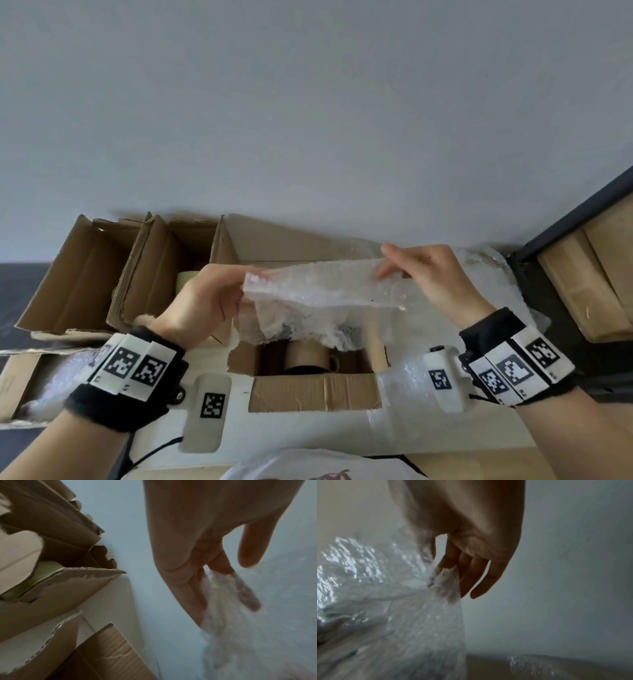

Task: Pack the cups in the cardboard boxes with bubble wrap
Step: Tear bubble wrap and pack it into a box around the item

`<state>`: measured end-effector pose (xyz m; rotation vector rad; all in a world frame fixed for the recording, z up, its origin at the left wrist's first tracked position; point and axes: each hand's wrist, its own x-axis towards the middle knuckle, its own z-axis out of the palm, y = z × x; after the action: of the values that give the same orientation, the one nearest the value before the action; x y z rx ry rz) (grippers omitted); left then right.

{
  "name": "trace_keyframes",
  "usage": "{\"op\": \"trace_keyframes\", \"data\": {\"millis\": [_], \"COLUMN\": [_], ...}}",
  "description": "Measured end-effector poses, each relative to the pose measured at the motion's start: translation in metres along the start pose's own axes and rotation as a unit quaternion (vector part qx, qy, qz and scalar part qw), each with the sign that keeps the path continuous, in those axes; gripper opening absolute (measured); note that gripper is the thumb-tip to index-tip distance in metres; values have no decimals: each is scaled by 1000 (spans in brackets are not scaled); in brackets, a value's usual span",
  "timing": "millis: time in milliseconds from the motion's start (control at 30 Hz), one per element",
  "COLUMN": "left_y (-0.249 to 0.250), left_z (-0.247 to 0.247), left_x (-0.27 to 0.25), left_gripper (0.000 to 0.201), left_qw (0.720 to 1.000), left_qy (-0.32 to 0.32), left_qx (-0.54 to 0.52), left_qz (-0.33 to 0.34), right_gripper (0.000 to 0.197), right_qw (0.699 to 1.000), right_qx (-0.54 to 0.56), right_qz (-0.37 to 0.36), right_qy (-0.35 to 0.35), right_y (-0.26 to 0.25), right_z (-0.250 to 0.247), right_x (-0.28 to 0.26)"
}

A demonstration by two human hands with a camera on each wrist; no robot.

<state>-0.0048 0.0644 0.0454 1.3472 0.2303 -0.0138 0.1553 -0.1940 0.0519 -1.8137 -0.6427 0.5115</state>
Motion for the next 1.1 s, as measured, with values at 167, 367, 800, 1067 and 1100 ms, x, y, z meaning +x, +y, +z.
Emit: {"op": "trace_keyframes", "data": {"millis": [167, 367, 800, 1067, 1100], "left_y": [-1, 3, -1, -32, -35], "left_z": [20, 36, 60, 52, 46], "left_x": [11, 17, -7, -16, -19], "left_gripper": [21, 47, 29, 45, 49], "left_qw": [959, 904, 852, 852, 855], "left_qy": [105, 179, 134, 44, 15], "left_qx": [259, 374, 468, 499, 496], "left_qz": [52, 105, 194, 153, 152], "right_gripper": [43, 71, 20, 51, 45], "right_qw": [973, 922, 990, 924, 944], "right_qx": [-206, -376, -24, 310, 259], "right_qz": [-38, -80, 114, 209, 188], "right_qy": [97, 54, 79, -74, -84], "right_y": [2, 2, -4, -5, -4], "right_z": [7, 20, 59, 70, 73], "right_x": [4, 7, 16, 1, -1]}}
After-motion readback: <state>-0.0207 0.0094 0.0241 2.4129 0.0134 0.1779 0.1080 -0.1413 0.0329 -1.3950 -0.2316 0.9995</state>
